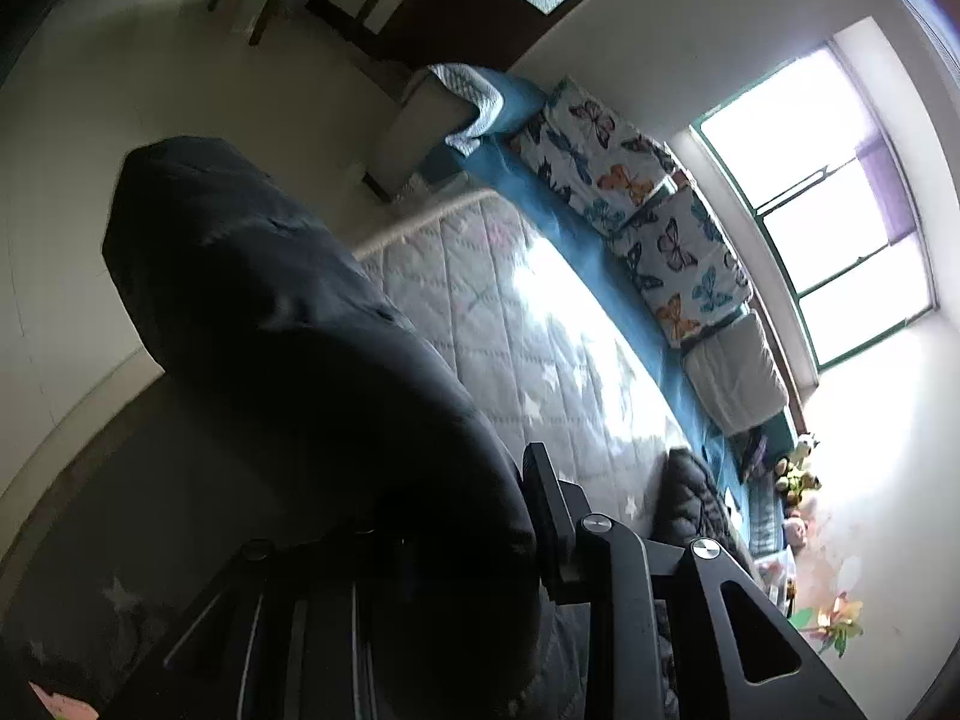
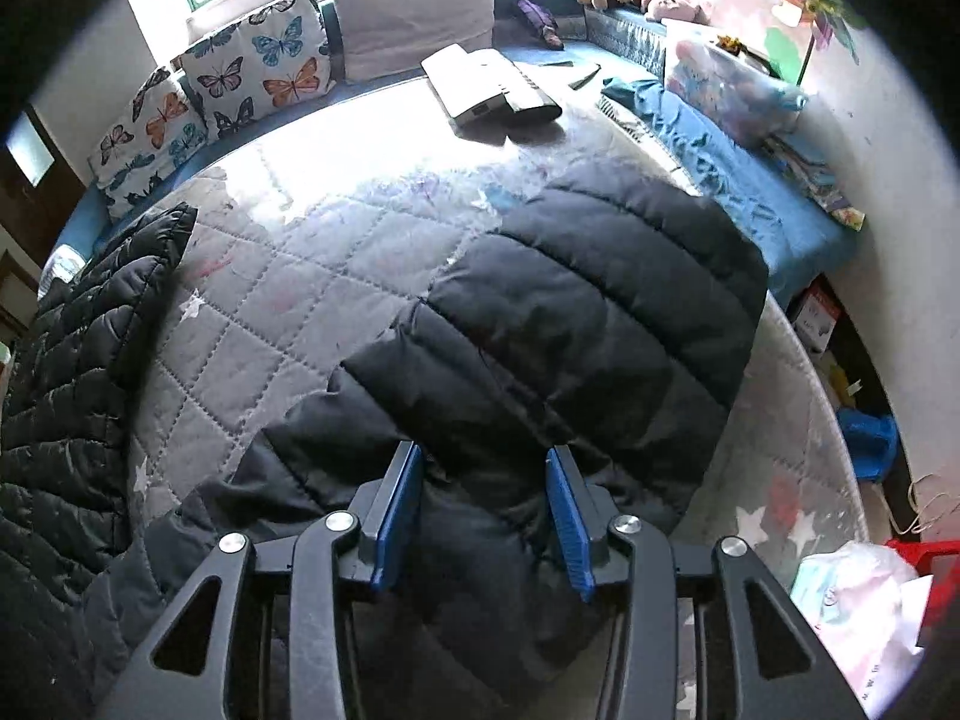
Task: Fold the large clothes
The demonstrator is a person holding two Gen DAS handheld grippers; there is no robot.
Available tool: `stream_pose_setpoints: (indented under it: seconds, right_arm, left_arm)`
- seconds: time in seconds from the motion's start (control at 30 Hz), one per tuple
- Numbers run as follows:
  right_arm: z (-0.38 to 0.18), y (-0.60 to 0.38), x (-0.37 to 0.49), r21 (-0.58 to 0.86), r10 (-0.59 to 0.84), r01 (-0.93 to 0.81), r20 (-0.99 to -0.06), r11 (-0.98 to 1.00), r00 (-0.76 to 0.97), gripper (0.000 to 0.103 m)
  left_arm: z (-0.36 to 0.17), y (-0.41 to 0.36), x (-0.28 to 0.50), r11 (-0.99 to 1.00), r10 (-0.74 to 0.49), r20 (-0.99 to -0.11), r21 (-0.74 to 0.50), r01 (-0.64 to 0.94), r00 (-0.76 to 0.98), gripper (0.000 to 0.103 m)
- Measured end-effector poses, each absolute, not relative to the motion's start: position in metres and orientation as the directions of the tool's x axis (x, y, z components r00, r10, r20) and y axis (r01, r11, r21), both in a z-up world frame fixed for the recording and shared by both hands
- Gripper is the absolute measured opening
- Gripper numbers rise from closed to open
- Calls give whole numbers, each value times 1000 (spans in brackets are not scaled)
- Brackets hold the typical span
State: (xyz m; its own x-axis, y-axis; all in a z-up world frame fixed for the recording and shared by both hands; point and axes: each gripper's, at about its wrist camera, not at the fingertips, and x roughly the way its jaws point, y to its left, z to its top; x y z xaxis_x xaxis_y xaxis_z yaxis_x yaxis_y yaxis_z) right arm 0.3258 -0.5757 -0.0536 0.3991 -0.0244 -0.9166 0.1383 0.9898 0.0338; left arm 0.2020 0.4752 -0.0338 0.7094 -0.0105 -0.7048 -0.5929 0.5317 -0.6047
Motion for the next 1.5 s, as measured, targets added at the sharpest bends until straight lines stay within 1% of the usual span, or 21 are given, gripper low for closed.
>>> stream_pose_setpoints:
  seconds: [0.1, 0.2, 0.23, 0.27, 0.4, 0.47, 0.5, 0.57, 0.63, 0.73, 0.8, 0.87, 0.9, 1.1, 1.2, 1.23, 1.27, 1.3, 1.33, 1.37, 1.5]
  right_arm:
    - [-61, -570, 327, 3, -49, 133, -922, 991, 385, 48]
    - [-61, -566, 331, -14, -65, 135, -923, 991, 380, 50]
    - [-61, -567, 333, -12, -64, 138, -924, 990, 376, 50]
    - [-61, -567, 334, -10, -62, 140, -926, 990, 372, 50]
    - [-60, -567, 332, -16, -68, 140, -926, 990, 372, 50]
    - [-61, -567, 334, -18, -72, 147, -925, 989, 372, 51]
    - [-61, -567, 334, -20, -75, 149, -925, 989, 371, 51]
    - [-60, -566, 335, -27, -80, 148, -927, 989, 366, 51]
    - [-60, -565, 337, -31, -82, 146, -930, 989, 359, 51]
    - [-60, -565, 338, -36, -86, 146, -932, 989, 351, 51]
    - [-60, -564, 338, -41, -90, 144, -932, 989, 350, 51]
    - [-60, -564, 338, -44, -91, 141, -932, 989, 351, 51]
    - [-60, -563, 338, -43, -90, 141, -932, 989, 352, 51]
    - [-60, -563, 337, -39, -87, 139, -930, 990, 358, 52]
    - [-61, -564, 337, -37, -85, 138, -929, 990, 361, 53]
    - [-61, -563, 337, -39, -86, 136, -929, 990, 361, 53]
    - [-60, -563, 337, -41, -88, 136, -928, 990, 362, 53]
    - [-61, -563, 337, -41, -89, 136, -928, 990, 363, 53]
    - [-61, -563, 337, -43, -90, 136, -927, 990, 363, 53]
    - [-60, -562, 337, -45, -92, 136, -927, 990, 364, 53]
    - [-60, -562, 337, -50, -95, 131, -927, 990, 362, 53]
  left_arm:
    - [-40, 490, 202, 501, 9, -702, -613, -610, 712, 38]
    - [-40, 505, 198, 466, 14, -649, -669, -579, 761, 32]
    - [-33, 507, 197, 471, 3, -611, -697, -540, 792, 24]
    - [-24, 507, 196, 494, -5, -573, -714, -496, 820, 22]
    - [17, 501, 184, 623, 48, -421, -697, -357, 906, 26]
    - [10, 511, 184, 614, 65, -446, -687, -388, 892, 48]
    - [-3, 519, 187, 577, 45, -498, -695, -429, 866, 51]
    - [-23, 527, 186, 513, 0, -533, -726, -458, 846, 52]
    - [-38, 533, 181, 444, -38, -510, -779, -443, 859, 52]
    - [-43, 533, 179, 406, -46, -498, -801, -440, 866, 69]
    - [-39, 534, 181, 396, -47, -474, -817, -419, 879, 74]
    - [-34, 532, 190, 380, -49, -485, -818, -433, 873, 99]
    - [-33, 533, 195, 380, -44, -505, -807, -453, 862, 103]
    - [-50, 534, 233, 348, -48, -671, -705, -617, 740, 103]
    - [-69, 532, 248, 327, -67, -692, -696, -640, 719, 103]
    - [-76, 532, 253, 305, -76, -684, -709, -636, 726, 93]
    - [-80, 533, 261, 291, -81, -676, -719, -631, 733, 68]
    - [-85, 536, 266, 285, -99, -654, -741, -608, 750, 56]
    - [-89, 537, 273, 281, -107, -640, -753, -595, 761, 30]
    - [-90, 539, 277, 279, -117, -622, -768, -576, 774, 17]
    - [-69, 533, 286, 342, -90, -559, -795, -502, 824, 12]
